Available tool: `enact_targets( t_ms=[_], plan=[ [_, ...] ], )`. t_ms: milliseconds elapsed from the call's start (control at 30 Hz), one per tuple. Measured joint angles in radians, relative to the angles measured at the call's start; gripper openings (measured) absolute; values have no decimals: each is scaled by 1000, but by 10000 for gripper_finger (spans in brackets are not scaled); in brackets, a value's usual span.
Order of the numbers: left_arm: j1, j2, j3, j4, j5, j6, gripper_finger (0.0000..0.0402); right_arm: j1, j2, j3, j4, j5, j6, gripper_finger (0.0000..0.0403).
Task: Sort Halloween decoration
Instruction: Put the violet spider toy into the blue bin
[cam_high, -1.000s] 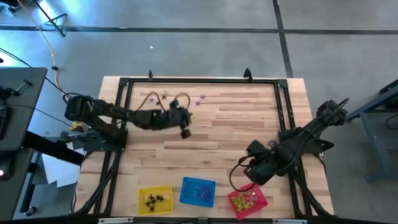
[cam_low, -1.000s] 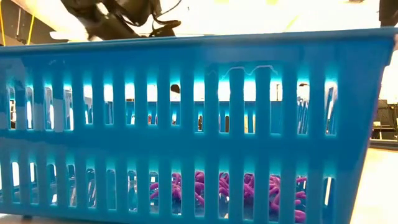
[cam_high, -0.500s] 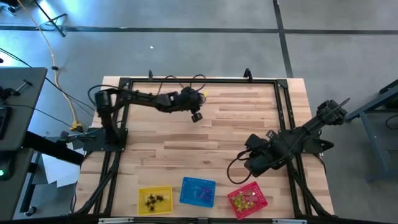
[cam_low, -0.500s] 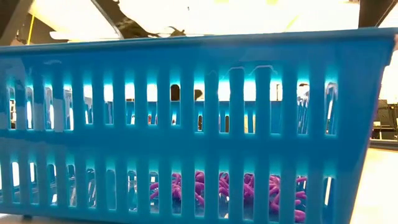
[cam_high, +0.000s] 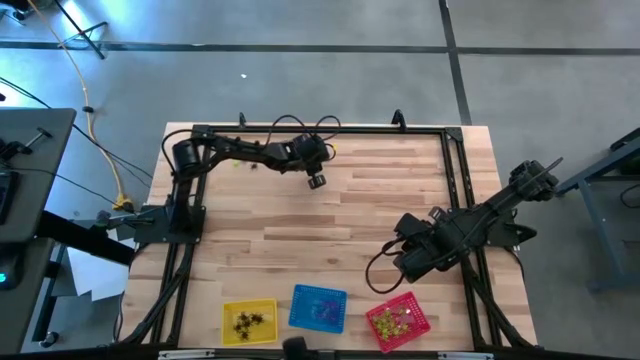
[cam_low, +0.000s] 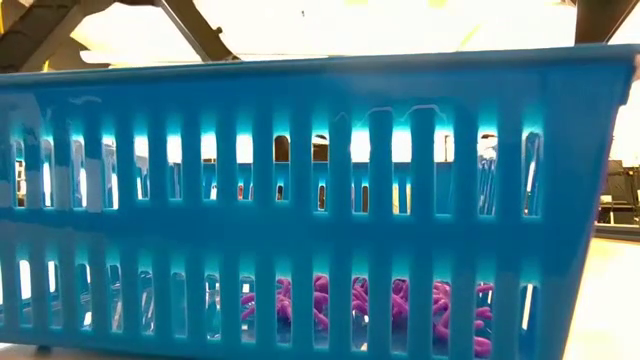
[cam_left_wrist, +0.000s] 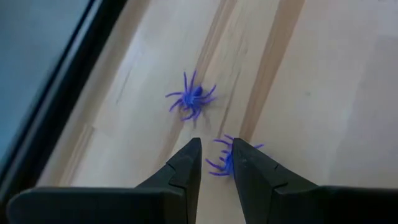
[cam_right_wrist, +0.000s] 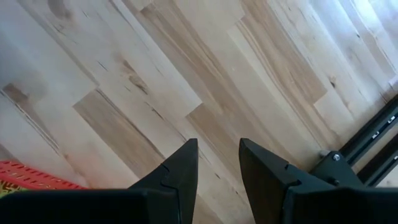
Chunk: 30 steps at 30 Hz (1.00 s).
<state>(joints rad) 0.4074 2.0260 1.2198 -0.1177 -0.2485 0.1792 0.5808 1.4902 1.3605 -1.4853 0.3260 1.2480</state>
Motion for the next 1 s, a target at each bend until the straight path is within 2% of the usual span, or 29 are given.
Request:
enact_targets(
  t_ms=[267, 700, 833, 1000],
  plan=[
    [13, 10, 0, 0, 30, -24, 78, -32, 0, 0, 0, 0, -17, 112],
    [13, 2, 3, -119, 44, -105, 78, -44, 0, 0, 0, -11, -49, 112],
    [22, 3, 3, -176, 162, -140, 63, -44, 0, 0, 0, -14, -52, 112],
    [34, 9, 3, -193, 246, -173, 9, -44, 0, 0, 0, -14, -52, 112]
  ],
)
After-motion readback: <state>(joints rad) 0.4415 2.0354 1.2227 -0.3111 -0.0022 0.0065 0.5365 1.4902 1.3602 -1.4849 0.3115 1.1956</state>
